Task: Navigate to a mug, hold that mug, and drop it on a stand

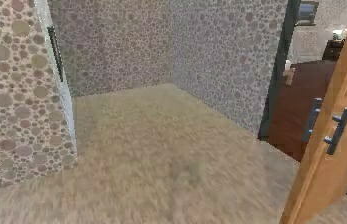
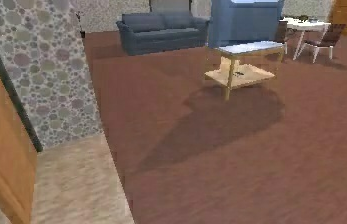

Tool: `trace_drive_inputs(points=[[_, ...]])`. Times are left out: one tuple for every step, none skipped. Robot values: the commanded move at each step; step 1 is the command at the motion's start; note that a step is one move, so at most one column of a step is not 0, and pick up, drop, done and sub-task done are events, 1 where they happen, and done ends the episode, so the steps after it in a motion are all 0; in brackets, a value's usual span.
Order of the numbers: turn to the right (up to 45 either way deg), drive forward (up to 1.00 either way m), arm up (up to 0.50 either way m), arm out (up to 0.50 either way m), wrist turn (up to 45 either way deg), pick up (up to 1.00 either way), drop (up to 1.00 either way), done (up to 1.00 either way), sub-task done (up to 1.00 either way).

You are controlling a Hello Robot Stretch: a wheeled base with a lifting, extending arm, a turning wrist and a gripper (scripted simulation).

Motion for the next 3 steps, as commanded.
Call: trace_drive_inputs(points=[[0.0, 1.00, 0.00, 0.00, 0.0, 0.00, 0.00, 0.00, 0.00], [45.0, 0.00, 0.00, 0.00, 0.0, 0.00, 0.00, 0.00, 0.00], [9.0, 0.00, 0.00, 0.00, 0.0, 0.00, 0.00, 0.00, 0.00]])
